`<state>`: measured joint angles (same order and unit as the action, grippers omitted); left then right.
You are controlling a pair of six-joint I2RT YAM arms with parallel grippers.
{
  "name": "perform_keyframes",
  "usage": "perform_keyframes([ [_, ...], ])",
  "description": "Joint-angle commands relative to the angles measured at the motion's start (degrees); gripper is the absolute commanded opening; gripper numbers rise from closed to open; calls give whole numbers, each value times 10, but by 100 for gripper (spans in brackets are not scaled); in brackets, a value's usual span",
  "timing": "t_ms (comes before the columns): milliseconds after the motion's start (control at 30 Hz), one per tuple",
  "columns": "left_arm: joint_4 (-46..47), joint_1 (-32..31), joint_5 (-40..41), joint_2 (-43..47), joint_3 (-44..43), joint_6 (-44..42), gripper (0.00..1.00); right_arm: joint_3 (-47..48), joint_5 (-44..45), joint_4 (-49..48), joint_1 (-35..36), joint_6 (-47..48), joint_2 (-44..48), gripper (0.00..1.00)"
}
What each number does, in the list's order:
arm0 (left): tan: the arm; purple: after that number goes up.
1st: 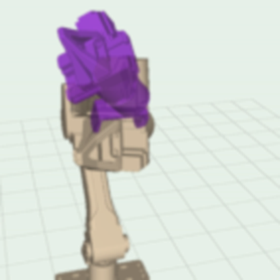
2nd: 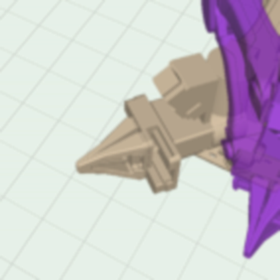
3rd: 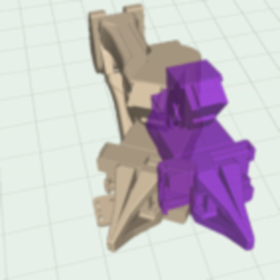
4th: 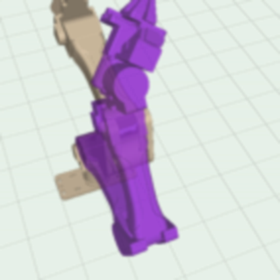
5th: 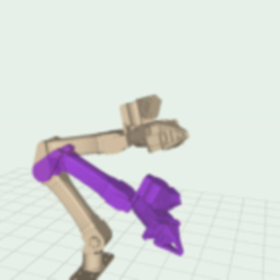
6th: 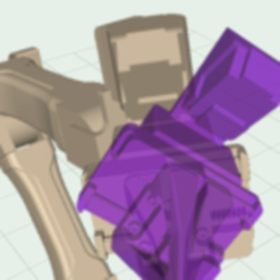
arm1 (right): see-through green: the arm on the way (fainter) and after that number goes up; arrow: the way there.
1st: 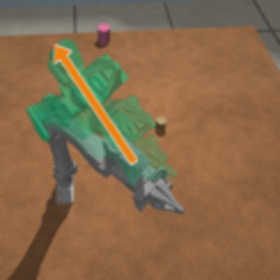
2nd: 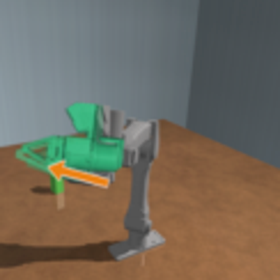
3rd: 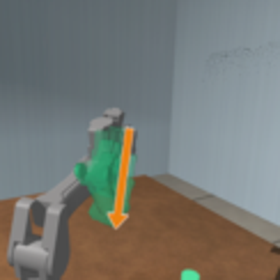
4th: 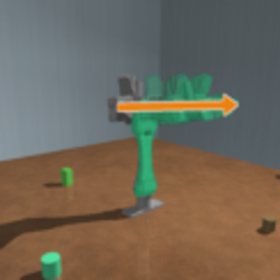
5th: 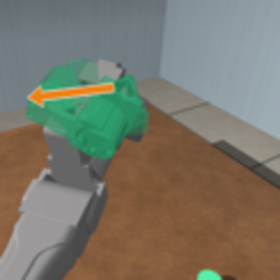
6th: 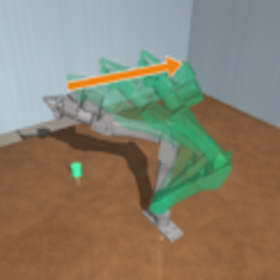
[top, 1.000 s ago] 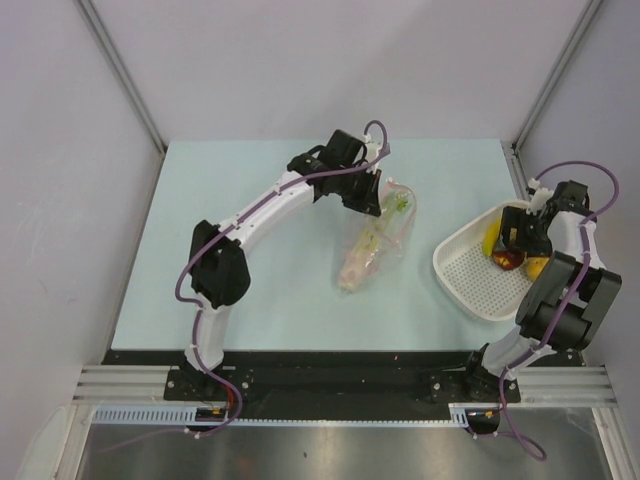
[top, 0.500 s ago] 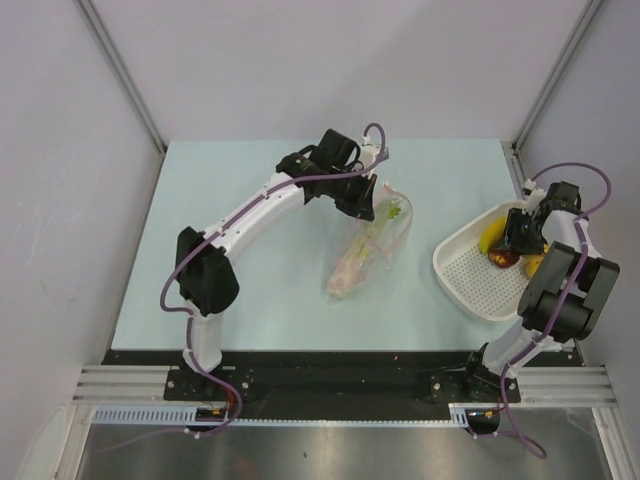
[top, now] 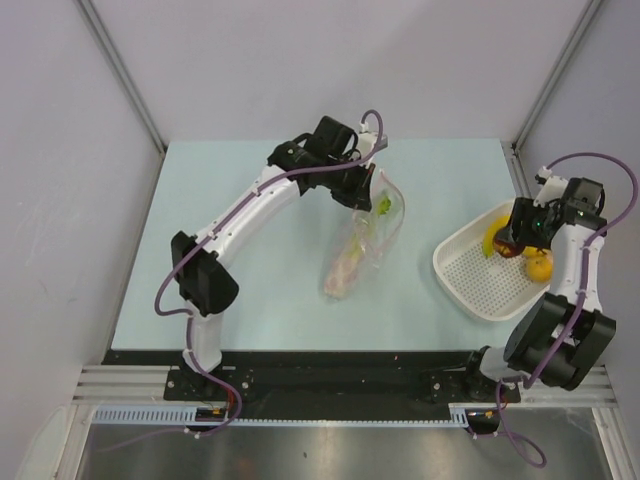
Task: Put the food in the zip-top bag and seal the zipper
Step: Pick up the fake fruit from the bin, then place the fake fruit in the zipper food storage bag.
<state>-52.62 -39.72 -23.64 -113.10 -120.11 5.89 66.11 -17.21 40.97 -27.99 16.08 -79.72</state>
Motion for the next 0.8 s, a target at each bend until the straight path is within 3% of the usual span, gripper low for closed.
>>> perform_keyframes([
  [0, -34, -13, 40, -17, -34, -16, 0, 54, -119, 36, 41, -36, 66, 0],
  [167, -23, -12, 12, -19, -51, -4, 0, 97, -264, -52, 113, -157, 115, 0],
  [267, -40, -12, 18, -45, -82, -3, 0, 104, -284, -147, 165, -248, 146, 0],
  [433, -43, -13, 11, -74, -133, 11, 0, 121, -259, -215, 274, -322, 146, 0],
  [633, -28, -8, -1, -60, -139, 28, 0, 120, -211, -199, 386, -298, 108, 0],
  [767, -3, 17, -51, -39, -115, 78, 0, 92, -185, -157, 398, -238, 112, 0],
])
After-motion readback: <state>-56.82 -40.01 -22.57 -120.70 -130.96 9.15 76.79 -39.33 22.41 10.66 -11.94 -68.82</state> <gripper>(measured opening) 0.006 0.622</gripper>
